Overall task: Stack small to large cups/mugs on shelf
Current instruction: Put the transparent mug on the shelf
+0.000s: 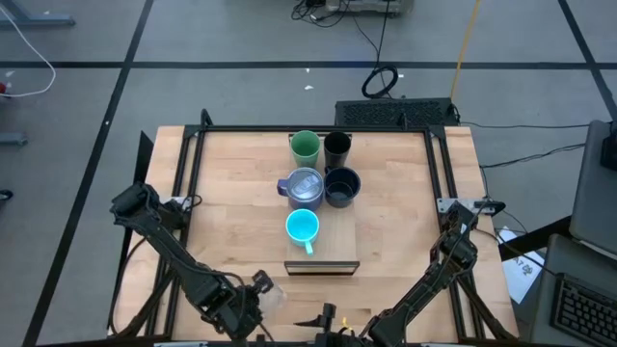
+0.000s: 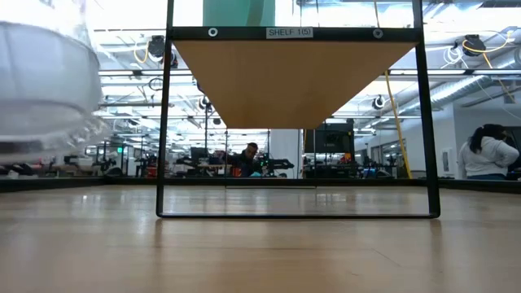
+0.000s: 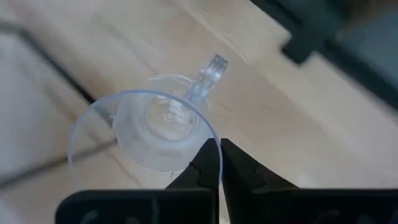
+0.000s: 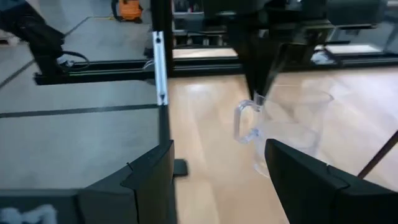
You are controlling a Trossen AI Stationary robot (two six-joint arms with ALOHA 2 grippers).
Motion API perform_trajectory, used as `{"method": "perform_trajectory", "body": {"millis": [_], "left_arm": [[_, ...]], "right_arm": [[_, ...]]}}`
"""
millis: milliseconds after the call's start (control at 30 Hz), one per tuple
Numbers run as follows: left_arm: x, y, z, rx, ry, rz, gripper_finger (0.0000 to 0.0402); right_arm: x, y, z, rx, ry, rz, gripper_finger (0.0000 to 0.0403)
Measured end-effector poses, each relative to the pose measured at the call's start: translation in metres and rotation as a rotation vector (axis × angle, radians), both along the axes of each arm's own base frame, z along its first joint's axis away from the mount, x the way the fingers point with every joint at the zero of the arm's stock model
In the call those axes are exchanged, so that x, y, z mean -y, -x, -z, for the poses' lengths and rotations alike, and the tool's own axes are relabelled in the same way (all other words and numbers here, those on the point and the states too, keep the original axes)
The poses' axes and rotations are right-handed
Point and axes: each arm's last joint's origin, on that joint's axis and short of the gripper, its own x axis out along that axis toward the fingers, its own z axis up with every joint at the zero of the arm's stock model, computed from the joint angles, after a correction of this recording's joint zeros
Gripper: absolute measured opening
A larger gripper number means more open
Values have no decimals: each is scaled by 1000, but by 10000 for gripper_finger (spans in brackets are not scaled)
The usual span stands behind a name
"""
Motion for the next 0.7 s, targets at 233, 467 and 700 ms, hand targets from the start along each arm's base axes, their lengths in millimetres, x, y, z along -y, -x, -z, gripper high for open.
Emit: {"method": "perform_trajectory", "body": {"millis": [233,467,700], "left_arm": [[7,6,-15,-8,138,-450,4],[11,11,-15,3,242,-734,4],[12,12,-16,42,311,-936,5]], "right_arm": [[9,-11,-6,48,72,44,244],[26,-27,-8,55,96,82,244],[38,-37,-7,53,93,111,242]]}}
